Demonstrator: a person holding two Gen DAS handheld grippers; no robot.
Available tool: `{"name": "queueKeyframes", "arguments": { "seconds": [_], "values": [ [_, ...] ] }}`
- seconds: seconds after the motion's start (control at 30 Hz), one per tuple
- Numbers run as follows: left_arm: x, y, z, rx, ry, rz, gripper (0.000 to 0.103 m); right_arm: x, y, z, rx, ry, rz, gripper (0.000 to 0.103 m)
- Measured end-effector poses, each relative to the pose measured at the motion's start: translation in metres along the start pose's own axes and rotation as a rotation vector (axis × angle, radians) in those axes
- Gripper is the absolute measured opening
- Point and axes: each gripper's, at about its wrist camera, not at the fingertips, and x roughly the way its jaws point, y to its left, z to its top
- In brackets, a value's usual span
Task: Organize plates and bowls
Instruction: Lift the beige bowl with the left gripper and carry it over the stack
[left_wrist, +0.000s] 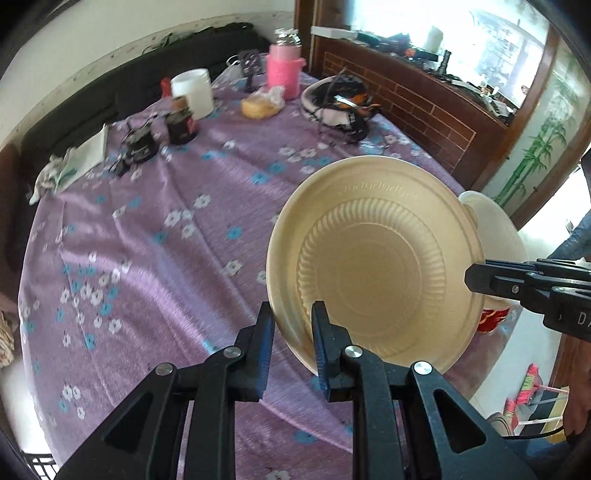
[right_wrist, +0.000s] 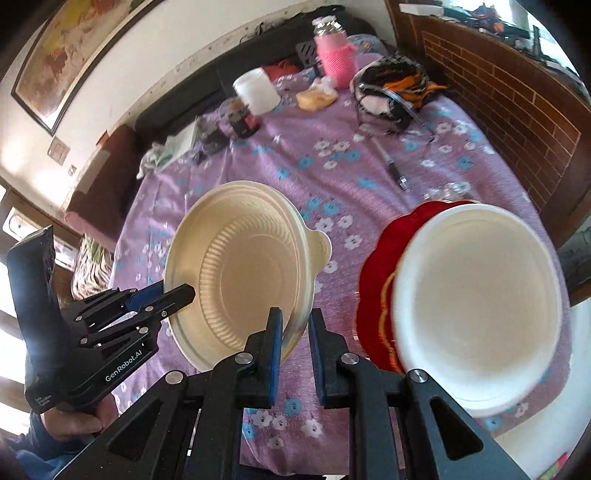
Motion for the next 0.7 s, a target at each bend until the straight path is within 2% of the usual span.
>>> {"name": "queueKeyframes", "arguments": {
  "seconds": [0.37,0.7],
  "values": [
    [-0.011,-0.064,0.030,0.134,-0.033,-0.061,0.022,-0.048,-0.047,-0.005,0.116,-0.059,-0.026,0.016],
    [-0.003,-0.130,0.044,0.252,-0.031,-0.114,0.028,-0.091,-0.097,-0.018,0.222,-0.131,-0.084,0.016]
  ]
}}
